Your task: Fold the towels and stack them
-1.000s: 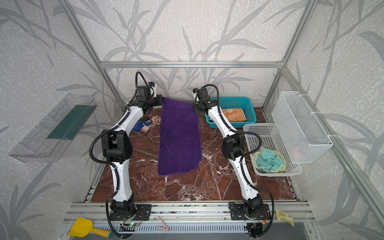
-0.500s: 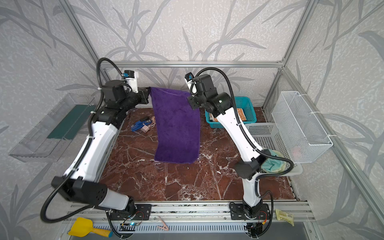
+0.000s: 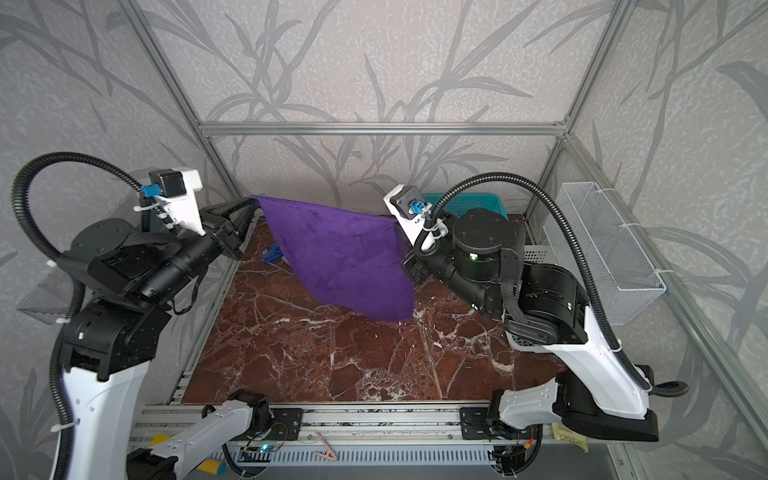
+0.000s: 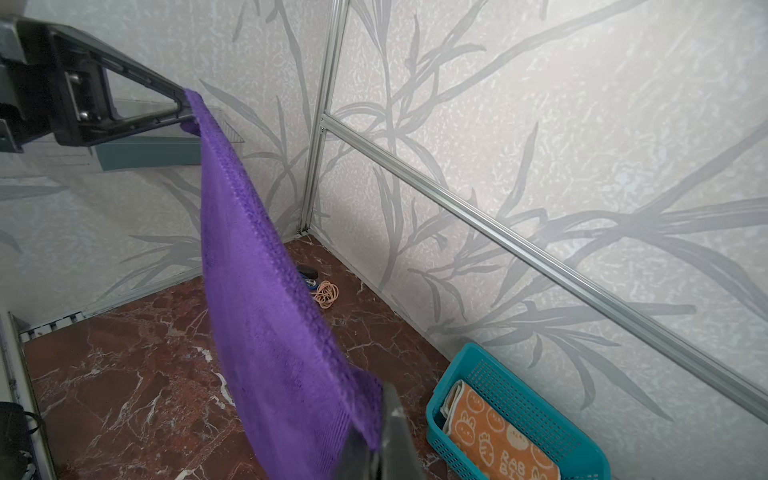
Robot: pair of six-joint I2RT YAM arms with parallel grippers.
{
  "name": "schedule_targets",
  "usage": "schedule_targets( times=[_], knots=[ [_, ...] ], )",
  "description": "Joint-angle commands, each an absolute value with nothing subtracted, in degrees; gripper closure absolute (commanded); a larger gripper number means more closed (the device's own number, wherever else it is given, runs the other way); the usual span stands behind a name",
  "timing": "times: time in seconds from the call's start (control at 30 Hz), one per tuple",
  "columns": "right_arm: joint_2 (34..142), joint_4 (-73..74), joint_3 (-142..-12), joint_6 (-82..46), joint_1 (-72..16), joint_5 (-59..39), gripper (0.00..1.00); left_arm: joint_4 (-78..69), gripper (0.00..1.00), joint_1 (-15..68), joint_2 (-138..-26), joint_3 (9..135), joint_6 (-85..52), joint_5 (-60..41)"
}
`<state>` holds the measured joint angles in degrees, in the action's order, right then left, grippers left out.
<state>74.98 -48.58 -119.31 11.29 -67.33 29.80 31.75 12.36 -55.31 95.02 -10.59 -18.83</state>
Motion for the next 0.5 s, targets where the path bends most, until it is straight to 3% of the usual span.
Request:
schedule_targets(
  times=[0.0,0.27,0.47],
  knots=[
    [73.89,-50.81,-121.05,13.82,-71.46,39.89,1.0,33.82,1.0,12.3,-54.75,97.47,-12.26,-18.62],
    [76.18,-48.17,-119.85,16.25,-70.42,44.38,1.0,35.28,1.0,12.31,-57.6,96.32,-12.5,-17.45],
    [80.23,-49.55,-116.96,9.21,-50.78,25.98,1.0,35.48,1.0,12.09,-66.41,93.22,-9.94,-15.03]
  ],
)
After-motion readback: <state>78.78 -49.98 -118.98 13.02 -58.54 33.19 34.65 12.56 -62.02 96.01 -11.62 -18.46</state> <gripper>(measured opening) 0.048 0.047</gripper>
